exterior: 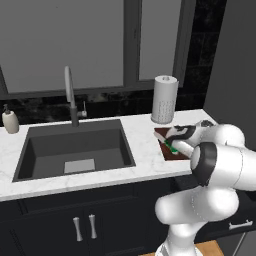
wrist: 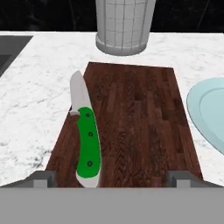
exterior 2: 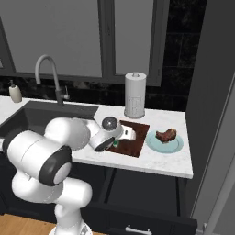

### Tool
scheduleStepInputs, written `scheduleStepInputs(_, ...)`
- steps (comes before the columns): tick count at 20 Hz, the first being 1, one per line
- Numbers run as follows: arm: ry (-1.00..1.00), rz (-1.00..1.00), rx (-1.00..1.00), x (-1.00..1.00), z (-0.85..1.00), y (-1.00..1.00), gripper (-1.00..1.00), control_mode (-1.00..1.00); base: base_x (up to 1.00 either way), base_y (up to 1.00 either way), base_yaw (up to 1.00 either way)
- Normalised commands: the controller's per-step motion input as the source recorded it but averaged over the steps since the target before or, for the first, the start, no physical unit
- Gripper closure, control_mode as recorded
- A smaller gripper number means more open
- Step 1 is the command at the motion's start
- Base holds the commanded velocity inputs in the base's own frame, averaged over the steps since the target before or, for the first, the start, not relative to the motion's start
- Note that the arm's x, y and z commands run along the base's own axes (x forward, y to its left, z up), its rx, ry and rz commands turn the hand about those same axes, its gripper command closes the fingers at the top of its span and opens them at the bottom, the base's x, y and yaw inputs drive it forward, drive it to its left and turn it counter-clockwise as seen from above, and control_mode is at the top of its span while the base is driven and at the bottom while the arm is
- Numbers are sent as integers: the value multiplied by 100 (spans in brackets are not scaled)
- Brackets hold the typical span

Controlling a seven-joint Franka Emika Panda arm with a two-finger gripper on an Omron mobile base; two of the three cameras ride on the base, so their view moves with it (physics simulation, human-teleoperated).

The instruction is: Pick up the knife from the drawer and place it on the cutting board. Then place the meat from the plate to the cutting board.

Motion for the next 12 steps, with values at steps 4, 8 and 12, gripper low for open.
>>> scheduleStepInputs(4,15,0,11,2,100,-27,-100,-100,0,0,0)
scheduleStepInputs(8,30,0,0,0,100,-38,-100,-100,0,0,0)
scheduleStepInputs(12,28,0,0,-3,88,-53,-100,-100,0,0,0)
